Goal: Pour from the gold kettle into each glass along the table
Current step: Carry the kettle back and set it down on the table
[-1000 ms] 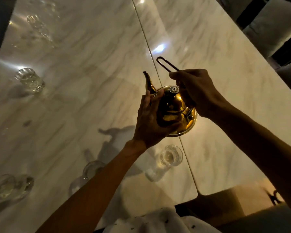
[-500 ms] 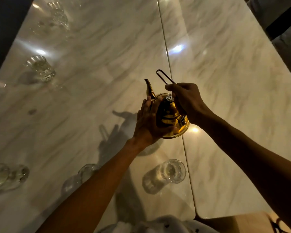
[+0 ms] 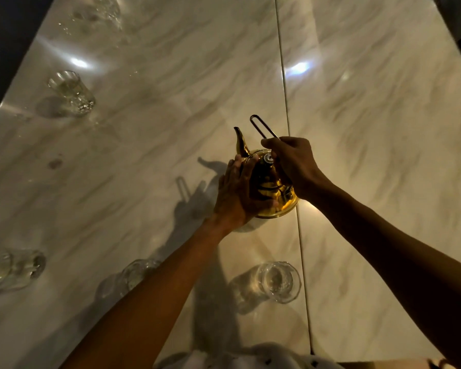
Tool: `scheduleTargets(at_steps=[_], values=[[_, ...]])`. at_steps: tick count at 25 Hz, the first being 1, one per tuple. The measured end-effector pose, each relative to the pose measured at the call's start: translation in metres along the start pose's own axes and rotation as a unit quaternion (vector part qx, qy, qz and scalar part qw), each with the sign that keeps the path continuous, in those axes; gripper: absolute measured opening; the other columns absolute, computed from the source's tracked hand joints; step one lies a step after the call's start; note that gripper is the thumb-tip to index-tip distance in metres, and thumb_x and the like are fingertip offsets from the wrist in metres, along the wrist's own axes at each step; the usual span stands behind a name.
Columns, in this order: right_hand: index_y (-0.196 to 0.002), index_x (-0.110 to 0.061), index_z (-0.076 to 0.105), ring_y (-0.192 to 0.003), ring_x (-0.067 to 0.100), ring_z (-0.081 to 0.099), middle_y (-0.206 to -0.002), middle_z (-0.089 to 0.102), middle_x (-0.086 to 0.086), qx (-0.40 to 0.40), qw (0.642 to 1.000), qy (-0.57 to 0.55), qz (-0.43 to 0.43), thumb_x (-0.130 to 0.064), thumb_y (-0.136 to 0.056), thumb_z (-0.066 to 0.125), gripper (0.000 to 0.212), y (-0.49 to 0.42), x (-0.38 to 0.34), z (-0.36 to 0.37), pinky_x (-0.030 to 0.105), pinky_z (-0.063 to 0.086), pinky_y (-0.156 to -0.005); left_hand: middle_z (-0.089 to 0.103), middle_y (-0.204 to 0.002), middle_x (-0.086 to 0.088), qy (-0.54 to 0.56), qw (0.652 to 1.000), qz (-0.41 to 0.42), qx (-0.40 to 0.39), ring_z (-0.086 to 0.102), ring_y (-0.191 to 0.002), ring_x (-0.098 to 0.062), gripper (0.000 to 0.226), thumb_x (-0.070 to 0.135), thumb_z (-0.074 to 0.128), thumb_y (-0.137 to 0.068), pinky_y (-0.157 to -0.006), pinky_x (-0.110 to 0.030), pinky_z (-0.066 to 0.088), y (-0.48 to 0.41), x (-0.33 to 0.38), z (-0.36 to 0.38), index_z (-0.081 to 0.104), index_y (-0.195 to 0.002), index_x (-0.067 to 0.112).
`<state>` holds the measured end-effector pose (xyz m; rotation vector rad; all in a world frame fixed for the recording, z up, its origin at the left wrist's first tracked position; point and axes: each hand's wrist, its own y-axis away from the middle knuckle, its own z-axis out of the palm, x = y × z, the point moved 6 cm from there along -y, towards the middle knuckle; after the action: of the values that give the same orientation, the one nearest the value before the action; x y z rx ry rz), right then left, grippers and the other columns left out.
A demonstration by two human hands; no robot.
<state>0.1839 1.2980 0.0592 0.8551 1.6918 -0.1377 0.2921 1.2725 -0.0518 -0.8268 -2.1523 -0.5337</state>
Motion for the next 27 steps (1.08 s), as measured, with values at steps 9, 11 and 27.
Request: scheduleTargets(at_steps=[9, 11, 27], values=[[-0.074, -0.014, 0.064, -0.032, -0.006, 0.047, -0.051, 0.051, -0.012, -0.012, 1.0, 0.001, -0.003, -0.021, -0.088, 0.059, 0.016, -0.013, 0.006, 0.008, 0.014, 0.036, -0.043, 0.013, -0.165, -0.012, -0.002, 1.0, -0.005, 0.006, 0.009, -0.153, -0.033, 0.122, 0.104, 0.022, -0.05, -0.121, -0.051, 0.014, -0.009, -0.012, 0.003, 0.002, -0.152, 0.039], [-0.072, -0.015, 0.065, -0.046, -0.001, 0.056, -0.052, 0.059, -0.011, -0.009, 1.0, -0.003, -0.005, -0.022, -0.087, 0.06, 0.018, -0.015, 0.008, 0.009, 0.021, 0.046, -0.053, 0.011, -0.166, -0.013, 0.008, 1.0, -0.004, 0.006, 0.007, -0.153, -0.034, 0.127, 0.104, 0.023, -0.049, -0.12, -0.05, 0.013, -0.009, -0.011, 0.0, 0.008, -0.154, 0.034], [-0.06, -0.02, 0.058, -0.055, 0.01, 0.058, -0.058, 0.058, -0.001, -0.022, 0.996, 0.038, -0.073, -0.018, -0.087, 0.06, 0.027, -0.03, 0.021, 0.01, 0.019, 0.046, -0.056, 0.016, -0.164, -0.017, -0.028, 0.998, 0.003, 0.056, 0.014, -0.152, -0.037, 0.102, 0.078, 0.054, -0.066, -0.117, -0.057, 0.03, -0.015, -0.015, -0.001, -0.009, -0.142, 0.051]])
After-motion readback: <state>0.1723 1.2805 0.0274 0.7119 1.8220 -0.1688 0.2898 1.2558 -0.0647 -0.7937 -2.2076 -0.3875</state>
